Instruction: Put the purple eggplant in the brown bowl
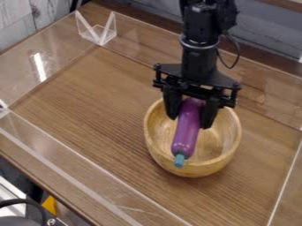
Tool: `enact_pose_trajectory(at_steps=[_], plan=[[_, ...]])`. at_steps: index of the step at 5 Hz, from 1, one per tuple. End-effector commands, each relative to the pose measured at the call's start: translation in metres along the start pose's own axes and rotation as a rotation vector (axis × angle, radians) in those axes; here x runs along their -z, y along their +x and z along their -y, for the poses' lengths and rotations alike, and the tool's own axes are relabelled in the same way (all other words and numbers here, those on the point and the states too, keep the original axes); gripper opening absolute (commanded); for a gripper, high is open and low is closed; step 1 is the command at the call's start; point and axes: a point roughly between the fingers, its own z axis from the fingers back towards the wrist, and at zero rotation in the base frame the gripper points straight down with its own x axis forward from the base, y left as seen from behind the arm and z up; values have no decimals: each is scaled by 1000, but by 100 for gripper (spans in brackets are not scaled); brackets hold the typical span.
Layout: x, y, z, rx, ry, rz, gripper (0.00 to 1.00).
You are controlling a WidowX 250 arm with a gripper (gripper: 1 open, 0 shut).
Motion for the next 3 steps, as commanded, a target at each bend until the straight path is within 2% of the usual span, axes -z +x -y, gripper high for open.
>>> enact_pose_trajectory(at_steps=[1,3], plan=[[-16,2,4,7,-14,70,0],[-17,2,4,-2,-12,87,0]])
